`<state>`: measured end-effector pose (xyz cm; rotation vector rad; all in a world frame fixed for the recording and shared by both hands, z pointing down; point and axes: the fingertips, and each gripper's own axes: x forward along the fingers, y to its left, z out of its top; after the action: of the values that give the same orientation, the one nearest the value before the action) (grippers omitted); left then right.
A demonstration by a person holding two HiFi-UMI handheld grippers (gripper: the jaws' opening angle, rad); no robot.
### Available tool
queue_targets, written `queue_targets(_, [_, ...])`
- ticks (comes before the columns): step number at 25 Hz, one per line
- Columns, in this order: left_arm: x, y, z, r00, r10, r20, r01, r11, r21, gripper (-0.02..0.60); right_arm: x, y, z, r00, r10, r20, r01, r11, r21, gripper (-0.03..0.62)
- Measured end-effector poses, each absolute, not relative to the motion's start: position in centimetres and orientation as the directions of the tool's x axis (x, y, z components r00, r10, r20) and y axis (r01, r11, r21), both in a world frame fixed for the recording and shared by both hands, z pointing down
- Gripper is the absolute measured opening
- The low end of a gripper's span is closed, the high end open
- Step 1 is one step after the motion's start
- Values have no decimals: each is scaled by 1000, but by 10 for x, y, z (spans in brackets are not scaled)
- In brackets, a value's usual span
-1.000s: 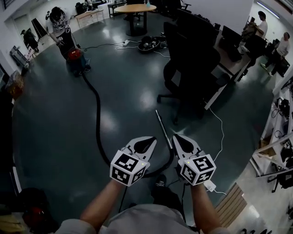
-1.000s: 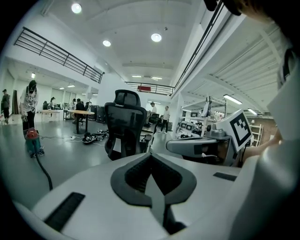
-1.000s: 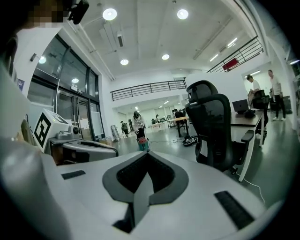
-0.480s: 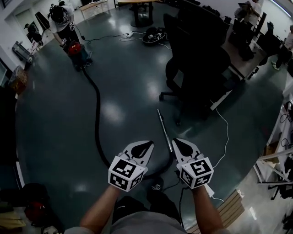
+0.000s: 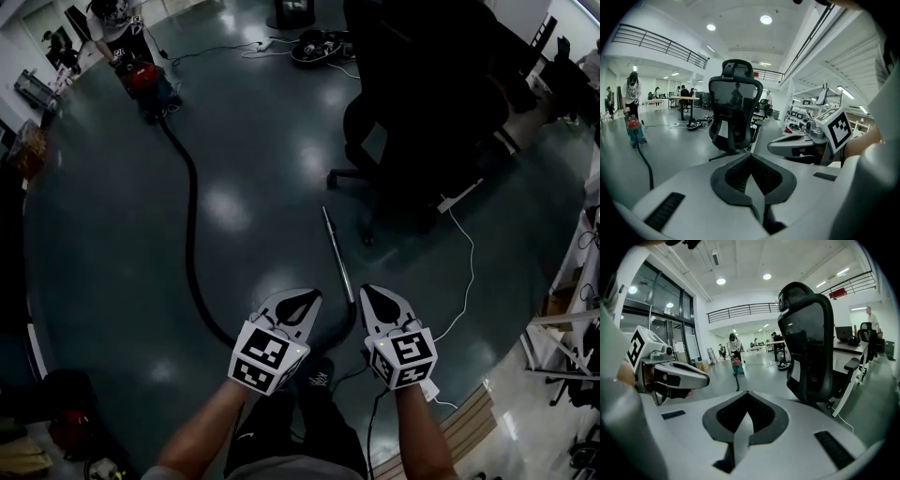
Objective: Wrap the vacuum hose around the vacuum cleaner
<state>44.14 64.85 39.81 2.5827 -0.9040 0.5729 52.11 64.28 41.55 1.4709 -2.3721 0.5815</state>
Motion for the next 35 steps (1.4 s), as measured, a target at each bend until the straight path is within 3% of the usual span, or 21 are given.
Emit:
queue_targets(9, [446,615,523,724,-450,522,-615,-765,193,8,527,613,541,-386,-766,513,-921,349,-173,6])
queue_targets(28, [455,575,876,700,-393,597,-603,-773,198,8,575,575,933,-301,-692,656,-947,300,-117,9])
queue_targets(30, [459,574,905,703,-379,602,-592,-781,199,8,581,573,971,-288,-676,679,-952,281,-123,50])
queue_targets(35, [466,569,964,706,-358,611,-577,-791,203,8,586,562,1049,-291,-645,706,-948,291,-125,72])
